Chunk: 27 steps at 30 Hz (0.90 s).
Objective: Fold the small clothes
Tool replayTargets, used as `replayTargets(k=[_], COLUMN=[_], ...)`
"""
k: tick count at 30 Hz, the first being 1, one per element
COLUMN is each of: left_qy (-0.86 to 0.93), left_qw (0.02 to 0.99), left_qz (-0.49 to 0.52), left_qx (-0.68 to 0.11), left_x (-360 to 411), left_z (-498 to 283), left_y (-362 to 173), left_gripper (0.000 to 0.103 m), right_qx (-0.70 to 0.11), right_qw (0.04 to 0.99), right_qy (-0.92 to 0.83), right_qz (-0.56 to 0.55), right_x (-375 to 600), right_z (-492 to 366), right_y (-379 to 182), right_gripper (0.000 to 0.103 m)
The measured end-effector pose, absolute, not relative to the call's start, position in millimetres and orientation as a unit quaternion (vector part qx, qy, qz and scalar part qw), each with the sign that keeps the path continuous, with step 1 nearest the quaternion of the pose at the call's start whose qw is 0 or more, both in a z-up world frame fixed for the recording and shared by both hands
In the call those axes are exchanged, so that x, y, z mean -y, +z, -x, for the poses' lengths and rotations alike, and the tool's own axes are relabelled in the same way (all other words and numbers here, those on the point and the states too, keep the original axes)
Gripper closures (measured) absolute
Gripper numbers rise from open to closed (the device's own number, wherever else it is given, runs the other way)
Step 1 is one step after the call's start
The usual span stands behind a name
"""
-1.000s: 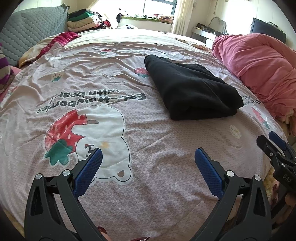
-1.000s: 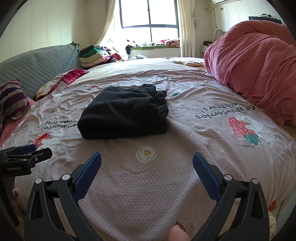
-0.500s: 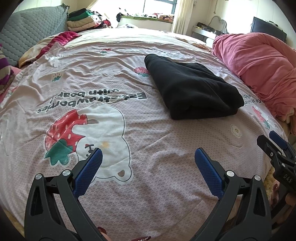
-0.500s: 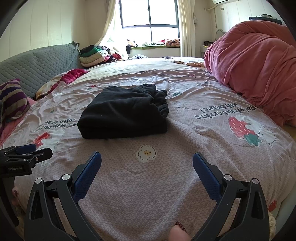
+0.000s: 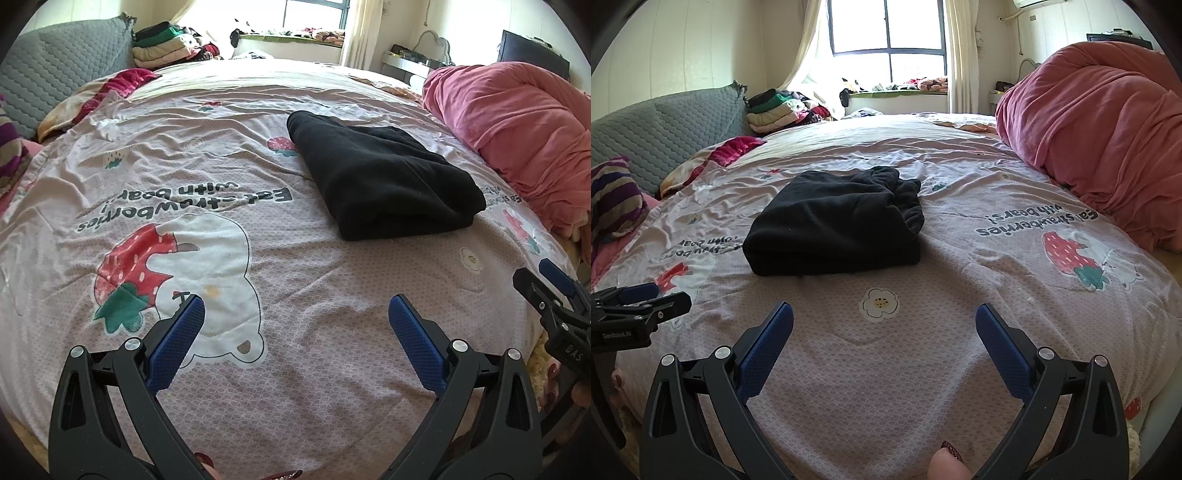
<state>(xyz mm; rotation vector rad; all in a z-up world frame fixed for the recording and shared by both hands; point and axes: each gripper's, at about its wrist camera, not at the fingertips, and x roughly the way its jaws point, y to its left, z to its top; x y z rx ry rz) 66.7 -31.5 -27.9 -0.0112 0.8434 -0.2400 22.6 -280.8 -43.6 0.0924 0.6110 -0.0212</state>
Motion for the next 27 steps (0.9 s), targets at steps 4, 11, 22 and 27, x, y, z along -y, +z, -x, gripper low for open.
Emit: replayTargets(k=[4,11,22,27], left_qy=[-0.118,-0.117,0.004,0.134], left_qw=[0.904,0.904,0.902,0.892], left_qz=[0.007,0.000,0.055,0.086], left_qx=[-0.411,-0.411,-0.427,-0.423], left_x=[31,31,-89,-228], left_z=[-66,-64,-107,-141], left_y=[-27,-25,-4,9], left_gripper=[0.009,0.009,0.009,0.009], right_qx=[-0.303,-0.303,-0.269,-0.300], right_qw=[0.952,0.949,0.873,0.752], right_qy=[-0.017,-0.058,-0.375,-0.552], right_qz=[-0.045,-0.065,-0.157,-0.201], right_x=[281,301,496,638], right_z=[-22,-11,67,138], right_y=[-44,-48,-48,-76], right_gripper=[0.005,0.005,0.005,0.005])
